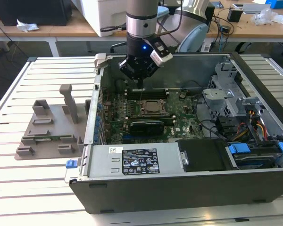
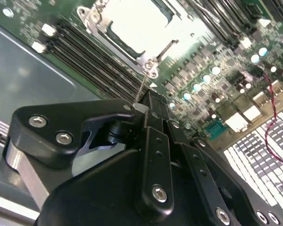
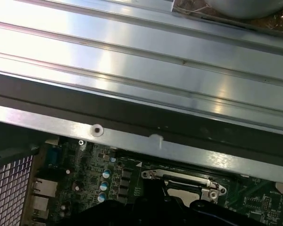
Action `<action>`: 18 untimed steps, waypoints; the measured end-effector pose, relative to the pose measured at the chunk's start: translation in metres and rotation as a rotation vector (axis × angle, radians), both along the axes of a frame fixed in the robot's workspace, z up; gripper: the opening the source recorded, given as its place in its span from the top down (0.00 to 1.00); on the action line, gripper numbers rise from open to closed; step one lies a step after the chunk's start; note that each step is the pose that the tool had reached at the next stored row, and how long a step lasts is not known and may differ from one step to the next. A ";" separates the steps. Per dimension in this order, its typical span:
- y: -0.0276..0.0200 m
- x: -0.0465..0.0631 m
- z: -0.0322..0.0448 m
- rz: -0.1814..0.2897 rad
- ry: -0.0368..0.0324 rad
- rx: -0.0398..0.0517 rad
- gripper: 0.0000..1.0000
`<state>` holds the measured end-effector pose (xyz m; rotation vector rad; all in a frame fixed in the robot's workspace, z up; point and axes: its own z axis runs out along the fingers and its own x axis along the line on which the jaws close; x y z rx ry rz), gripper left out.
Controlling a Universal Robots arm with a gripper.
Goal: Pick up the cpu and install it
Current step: 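Install the first cpu locking lever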
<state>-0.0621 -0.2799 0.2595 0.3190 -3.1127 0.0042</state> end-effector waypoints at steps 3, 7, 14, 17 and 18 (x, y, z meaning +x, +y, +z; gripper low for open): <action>0.0000 0.009 -0.0001 -0.001 0.0012 -0.0001 0.89; 0.0000 0.013 -0.0002 -0.002 0.0014 0.0000 0.89; 0.0000 0.013 -0.0003 -0.089 0.0015 0.0000 0.89; 0.0000 0.013 -0.0004 -0.118 0.0015 0.0000 0.89; 0.0000 0.013 -0.0004 -0.118 0.0015 0.0001 0.89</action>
